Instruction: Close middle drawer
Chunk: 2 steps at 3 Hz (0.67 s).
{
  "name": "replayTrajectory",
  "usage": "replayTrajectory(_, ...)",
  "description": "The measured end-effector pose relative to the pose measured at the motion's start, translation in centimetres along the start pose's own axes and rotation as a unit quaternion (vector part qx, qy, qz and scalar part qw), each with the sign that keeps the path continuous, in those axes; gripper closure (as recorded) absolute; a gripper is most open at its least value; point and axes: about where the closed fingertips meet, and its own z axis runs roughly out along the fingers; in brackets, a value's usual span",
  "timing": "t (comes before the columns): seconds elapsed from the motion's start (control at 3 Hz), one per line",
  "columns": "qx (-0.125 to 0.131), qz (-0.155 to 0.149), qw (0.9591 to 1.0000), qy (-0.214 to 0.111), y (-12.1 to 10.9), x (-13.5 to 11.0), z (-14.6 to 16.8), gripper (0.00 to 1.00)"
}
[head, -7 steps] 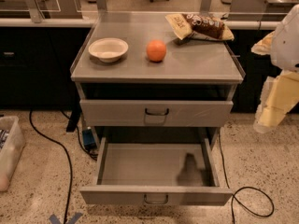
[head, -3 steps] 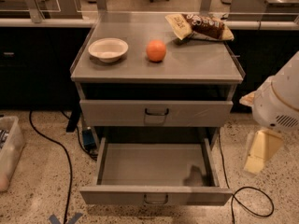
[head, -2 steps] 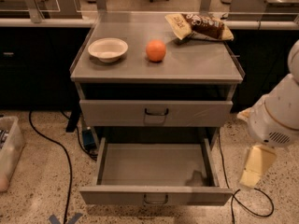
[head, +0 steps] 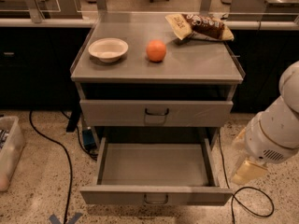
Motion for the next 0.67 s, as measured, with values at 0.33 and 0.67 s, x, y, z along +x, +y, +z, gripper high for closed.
replayTrajectory(0.33, 0.0, 0.0, 1.0, 0.0, 0.0, 0.0, 0.01, 0.66)
replayTrajectory(0.67, 0.024, 0.026, 0.9994, -0.001, 0.22, -0.11, 0.88, 0.89)
